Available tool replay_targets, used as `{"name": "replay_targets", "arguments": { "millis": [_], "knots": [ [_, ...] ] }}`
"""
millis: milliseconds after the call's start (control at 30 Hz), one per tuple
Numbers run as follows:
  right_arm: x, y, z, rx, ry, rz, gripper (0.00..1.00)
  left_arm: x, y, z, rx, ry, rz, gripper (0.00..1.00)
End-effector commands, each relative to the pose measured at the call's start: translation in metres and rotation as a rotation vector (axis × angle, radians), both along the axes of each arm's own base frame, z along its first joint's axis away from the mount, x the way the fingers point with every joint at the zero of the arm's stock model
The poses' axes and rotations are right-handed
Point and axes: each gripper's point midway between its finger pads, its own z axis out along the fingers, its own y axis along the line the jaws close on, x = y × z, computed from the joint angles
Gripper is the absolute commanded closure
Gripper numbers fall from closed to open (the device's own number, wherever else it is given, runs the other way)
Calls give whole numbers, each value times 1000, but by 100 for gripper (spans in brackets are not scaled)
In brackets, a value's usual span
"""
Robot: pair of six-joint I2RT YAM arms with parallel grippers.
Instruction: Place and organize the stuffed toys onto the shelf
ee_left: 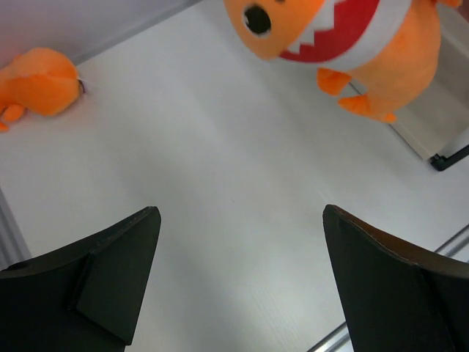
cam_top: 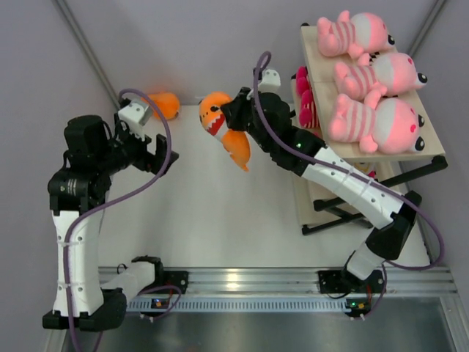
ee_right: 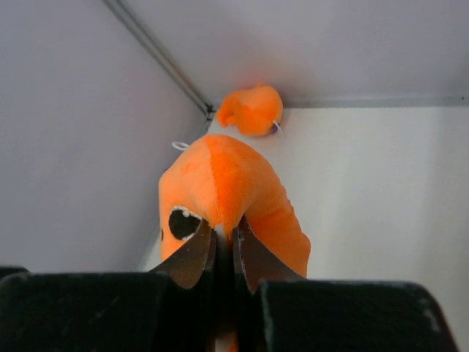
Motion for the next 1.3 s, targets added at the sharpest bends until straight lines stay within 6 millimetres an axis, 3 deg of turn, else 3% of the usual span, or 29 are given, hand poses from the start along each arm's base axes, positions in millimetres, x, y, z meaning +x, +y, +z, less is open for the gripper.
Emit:
{"name": "replay_targets", "arguments": {
  "millis": [0, 33, 133, 267, 400, 567, 700, 767, 833, 967, 1000, 1067, 1133, 1233, 1267],
  "knots": [
    [8, -31, 78, 473, 4, -243, 100, -1, -13, -22, -49, 63, -59, 1],
    [10, -28, 79, 502, 15, -256, 100, -2, -15, -30, -49, 81, -70, 1],
    [17, -28, 81, 636, 58, -333, 100, 3, -18, -29, -38, 41, -95, 1],
    [20, -21, 78, 818, 111, -398, 100, 25, -18, -33, 37, -35, -48, 1],
    [29, -7, 74, 878, 143, -414, 100, 36, -53, -34, 124, -116, -125, 1],
    [40, 1, 59, 913, 166, -466, 100, 55, -68, -33, 236, -207, -140, 1],
    [40, 5, 51, 944, 186, -468, 100, 78, -69, -37, 348, -273, -109, 1],
    [39, 7, 50, 954, 189, -466, 100, 89, -73, -49, 407, -296, -124, 1],
    [36, 9, 50, 955, 190, -461, 100, 102, -62, -60, 468, -298, -46, 1],
    [34, 9, 45, 952, 192, -457, 100, 116, -55, -49, 480, -356, 30, 40],
    [34, 10, 42, 943, 193, -456, 100, 116, -58, -49, 470, -356, 16, 68],
    [34, 9, 34, 895, 188, -463, 100, 115, -58, -46, 455, -355, 24, 100],
    [33, 7, 28, 849, 180, -465, 100, 115, -57, -48, 465, -354, 22, 100],
    [30, 3, 26, 716, 140, -427, 78, 115, -53, -62, 522, -345, 1, 100],
    [28, -2, 24, 637, 112, -429, 67, 117, -48, -67, 543, -342, -4, 100]
  ]
}}
